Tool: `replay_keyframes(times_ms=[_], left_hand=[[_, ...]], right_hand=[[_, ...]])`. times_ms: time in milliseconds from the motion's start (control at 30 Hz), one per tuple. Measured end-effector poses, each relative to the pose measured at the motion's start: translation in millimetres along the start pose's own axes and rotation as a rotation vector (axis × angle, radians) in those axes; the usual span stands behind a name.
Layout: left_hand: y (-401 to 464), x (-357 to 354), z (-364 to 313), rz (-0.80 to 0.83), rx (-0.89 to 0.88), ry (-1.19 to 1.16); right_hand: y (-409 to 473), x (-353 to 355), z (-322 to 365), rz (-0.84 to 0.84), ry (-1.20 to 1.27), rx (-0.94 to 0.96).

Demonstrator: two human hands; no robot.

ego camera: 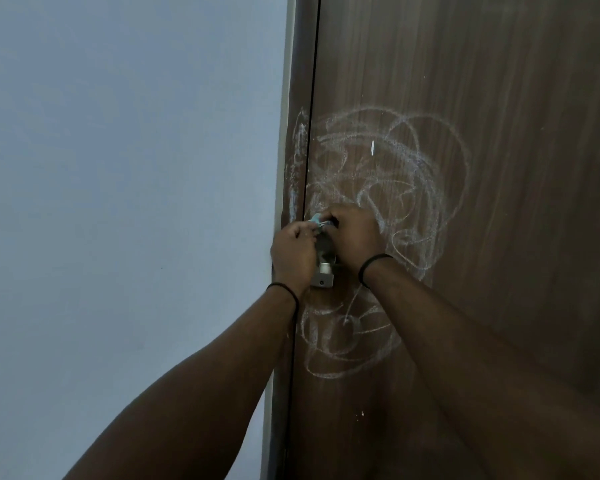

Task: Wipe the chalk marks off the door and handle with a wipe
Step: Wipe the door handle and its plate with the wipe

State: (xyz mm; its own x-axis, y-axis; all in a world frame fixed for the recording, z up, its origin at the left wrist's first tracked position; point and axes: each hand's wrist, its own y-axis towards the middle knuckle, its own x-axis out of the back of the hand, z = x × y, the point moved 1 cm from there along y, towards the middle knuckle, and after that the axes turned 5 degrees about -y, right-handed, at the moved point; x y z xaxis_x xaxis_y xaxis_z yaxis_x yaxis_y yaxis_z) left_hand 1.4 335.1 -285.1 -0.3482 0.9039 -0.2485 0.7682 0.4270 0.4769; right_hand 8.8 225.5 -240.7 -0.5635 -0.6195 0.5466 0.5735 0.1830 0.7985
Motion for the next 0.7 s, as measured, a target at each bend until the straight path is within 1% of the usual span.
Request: replay_keyframes(times_ms=[67, 133, 200, 267, 333, 400, 433, 467, 533, 567, 633, 700], left_hand=[[-2, 2, 4, -0.036, -0.062, 0.073], [-4, 3, 9, -0.05, -0.127, 0.163], [-8, 5, 13, -0.068, -0.231, 0.302], [-11, 6, 18, -0.041, -0.332, 0.39], [-13, 8, 24, -0.008, -0.374, 0.463], [-15, 11, 31, -0.001, -0.377, 0.509], [-16, 12, 33, 0.0, -0.389, 0.515], [-19, 13, 34, 0.001, -0.413, 0.513], [-23, 13, 33, 0.0, -0.475, 0.504], [-24, 12, 32, -0.001, -0.497, 0.502], [-24, 10, 29, 0.012, -0.512, 0.525], [-23, 8, 27, 0.054, -0.492, 0.57]], right_hand=[[3, 0, 2, -0.09, -0.036, -0.017], [8, -2, 5, -0.127, -0.128, 0.05], [14, -8, 9, -0.092, -0.217, 0.112], [14, -18, 12, -0.063, -0.27, 0.123], [10, -27, 10, -0.026, -0.308, 0.192], [9, -29, 2, 0.009, -0.333, 0.271], [10, -26, -1, -0.021, -0.333, 0.296], [13, -22, -4, -0.087, -0.317, 0.292], [21, -13, -3, -0.249, -0.242, 0.237], [24, -11, 0, -0.29, -0.22, 0.225], [26, -17, 12, -0.26, -0.246, 0.259], [22, -28, 15, -0.164, -0.281, 0.326]])
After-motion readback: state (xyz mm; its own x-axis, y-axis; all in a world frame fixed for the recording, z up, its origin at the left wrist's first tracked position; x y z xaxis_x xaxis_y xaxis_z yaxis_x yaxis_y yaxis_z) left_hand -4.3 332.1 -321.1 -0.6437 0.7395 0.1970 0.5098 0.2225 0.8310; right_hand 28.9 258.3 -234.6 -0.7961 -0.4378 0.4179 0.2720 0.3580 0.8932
